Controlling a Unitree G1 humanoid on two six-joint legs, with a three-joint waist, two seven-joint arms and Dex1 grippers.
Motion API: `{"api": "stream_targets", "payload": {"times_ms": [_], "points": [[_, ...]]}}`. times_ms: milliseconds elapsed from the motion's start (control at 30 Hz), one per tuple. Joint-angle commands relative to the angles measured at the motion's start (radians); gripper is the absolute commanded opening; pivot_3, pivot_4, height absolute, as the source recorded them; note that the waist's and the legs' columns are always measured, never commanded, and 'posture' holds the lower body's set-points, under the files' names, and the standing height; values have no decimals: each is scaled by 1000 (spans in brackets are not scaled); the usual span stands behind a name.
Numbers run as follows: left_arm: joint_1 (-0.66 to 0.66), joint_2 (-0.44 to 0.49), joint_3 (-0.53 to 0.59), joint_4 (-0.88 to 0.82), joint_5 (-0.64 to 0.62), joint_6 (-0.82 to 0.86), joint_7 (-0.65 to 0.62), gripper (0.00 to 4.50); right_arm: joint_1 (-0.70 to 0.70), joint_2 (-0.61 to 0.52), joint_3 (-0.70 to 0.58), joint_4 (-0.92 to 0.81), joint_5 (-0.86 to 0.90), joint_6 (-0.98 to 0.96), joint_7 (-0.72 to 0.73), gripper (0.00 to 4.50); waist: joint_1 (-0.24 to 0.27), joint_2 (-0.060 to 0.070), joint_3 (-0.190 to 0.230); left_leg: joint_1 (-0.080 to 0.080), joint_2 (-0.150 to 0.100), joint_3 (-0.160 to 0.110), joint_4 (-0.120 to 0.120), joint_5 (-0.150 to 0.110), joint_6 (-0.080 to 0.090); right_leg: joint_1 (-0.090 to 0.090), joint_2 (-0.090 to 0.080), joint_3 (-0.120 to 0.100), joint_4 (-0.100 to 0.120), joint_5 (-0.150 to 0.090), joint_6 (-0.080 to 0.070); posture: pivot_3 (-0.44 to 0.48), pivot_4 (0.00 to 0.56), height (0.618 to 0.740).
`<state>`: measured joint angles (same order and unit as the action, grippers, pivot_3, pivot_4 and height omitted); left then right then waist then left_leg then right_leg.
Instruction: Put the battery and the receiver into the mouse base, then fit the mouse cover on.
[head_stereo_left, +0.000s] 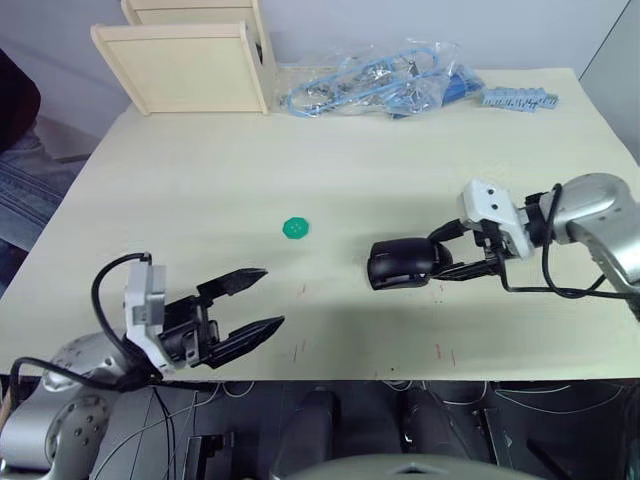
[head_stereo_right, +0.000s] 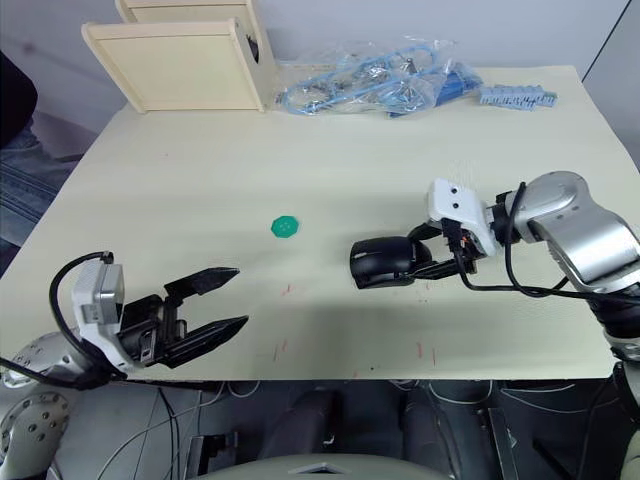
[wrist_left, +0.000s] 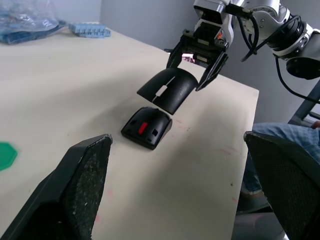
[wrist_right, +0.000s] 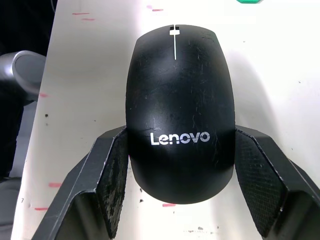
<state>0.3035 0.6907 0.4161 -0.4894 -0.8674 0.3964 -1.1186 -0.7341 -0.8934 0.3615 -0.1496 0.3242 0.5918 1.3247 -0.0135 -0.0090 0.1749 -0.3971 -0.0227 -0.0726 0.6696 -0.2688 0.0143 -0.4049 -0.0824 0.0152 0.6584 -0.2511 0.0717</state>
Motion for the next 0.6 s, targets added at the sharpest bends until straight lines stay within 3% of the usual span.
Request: {"api": "stream_targets", "payload": {"times_ms": [33,600], "points": [[13,-7,19,-21,2,-32,-9,4500,-38,23,15,30,-44,-39,17,3071,0,0,0,0,0,0,0,0,0,0,0,0,0,0,0,0,150,740],[82,-31,29,-29,27,-72,7,4500,-61,100,35,174,-145,-117,77,3071,-1,0,0,0,0,0,0,0,0,0,0,0,0,0,0,0,150,740]]}}
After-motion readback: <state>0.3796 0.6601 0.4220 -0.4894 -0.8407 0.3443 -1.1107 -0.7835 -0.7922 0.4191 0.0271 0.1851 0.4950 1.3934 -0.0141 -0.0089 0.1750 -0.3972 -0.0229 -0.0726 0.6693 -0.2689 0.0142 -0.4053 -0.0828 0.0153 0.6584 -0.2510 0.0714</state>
